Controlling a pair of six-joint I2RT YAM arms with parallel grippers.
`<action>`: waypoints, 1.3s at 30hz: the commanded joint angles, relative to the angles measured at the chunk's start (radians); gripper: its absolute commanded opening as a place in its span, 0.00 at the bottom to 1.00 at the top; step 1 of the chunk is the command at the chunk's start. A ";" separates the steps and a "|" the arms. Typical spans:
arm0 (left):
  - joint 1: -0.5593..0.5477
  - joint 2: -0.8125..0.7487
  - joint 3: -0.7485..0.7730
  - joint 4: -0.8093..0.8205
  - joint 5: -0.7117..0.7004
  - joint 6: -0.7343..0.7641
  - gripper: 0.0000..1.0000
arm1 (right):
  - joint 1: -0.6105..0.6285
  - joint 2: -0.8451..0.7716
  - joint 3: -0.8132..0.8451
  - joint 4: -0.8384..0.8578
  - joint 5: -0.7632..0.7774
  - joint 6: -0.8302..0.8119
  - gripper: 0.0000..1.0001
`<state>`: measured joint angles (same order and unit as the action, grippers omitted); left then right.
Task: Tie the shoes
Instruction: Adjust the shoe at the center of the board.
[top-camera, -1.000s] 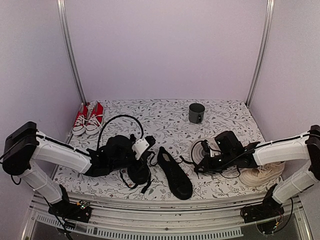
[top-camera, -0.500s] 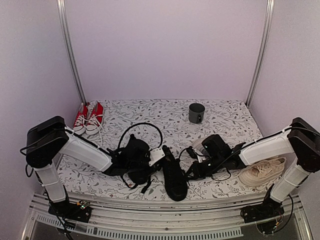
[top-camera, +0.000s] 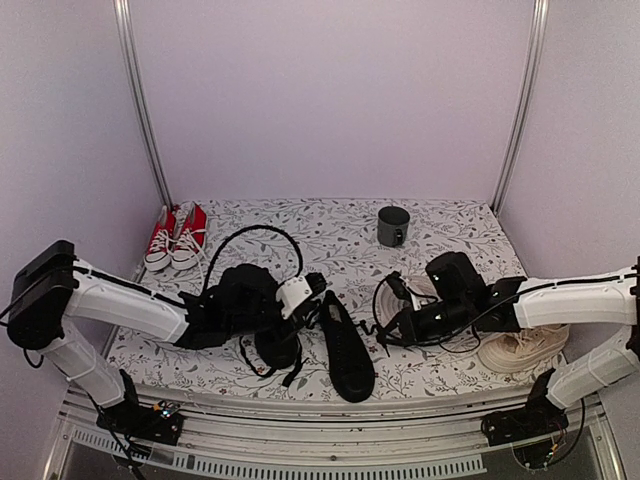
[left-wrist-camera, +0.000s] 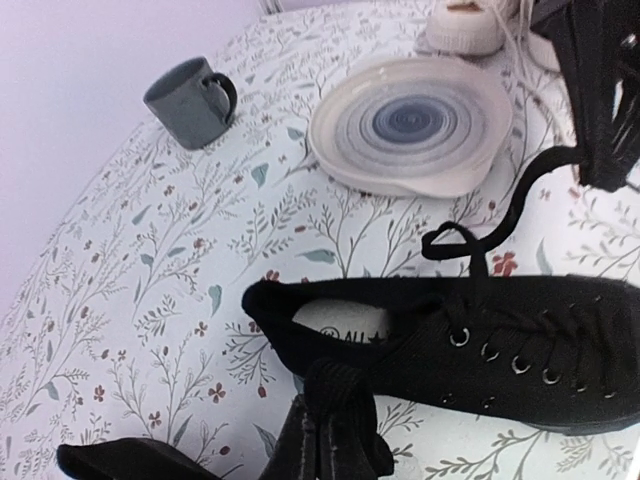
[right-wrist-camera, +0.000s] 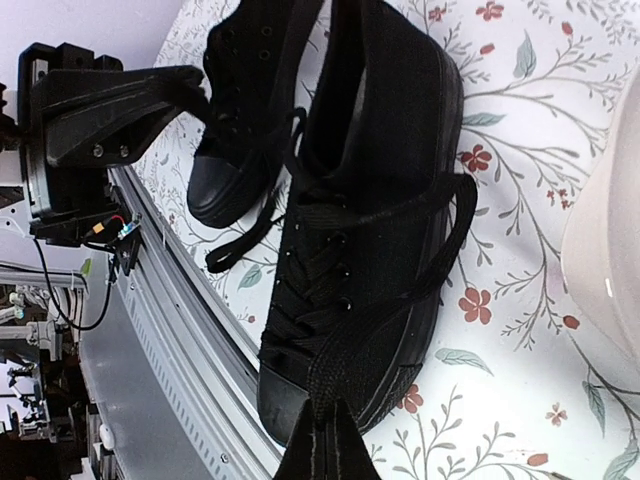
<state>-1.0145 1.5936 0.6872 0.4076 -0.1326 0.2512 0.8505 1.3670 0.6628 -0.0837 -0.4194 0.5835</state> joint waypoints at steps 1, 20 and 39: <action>-0.017 -0.104 -0.056 -0.001 0.069 -0.074 0.00 | -0.007 -0.071 0.006 -0.067 0.075 -0.010 0.01; -0.063 0.141 0.028 -0.057 0.160 -0.133 0.00 | 0.095 0.220 -0.017 0.188 0.005 0.100 0.01; -0.063 -0.342 -0.249 0.005 0.028 -0.214 0.00 | -0.111 -0.244 -0.165 0.004 0.149 0.158 0.01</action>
<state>-1.0676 1.3701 0.5285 0.4007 -0.0315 0.1097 0.8482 1.2583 0.5606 -0.0212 -0.3504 0.7082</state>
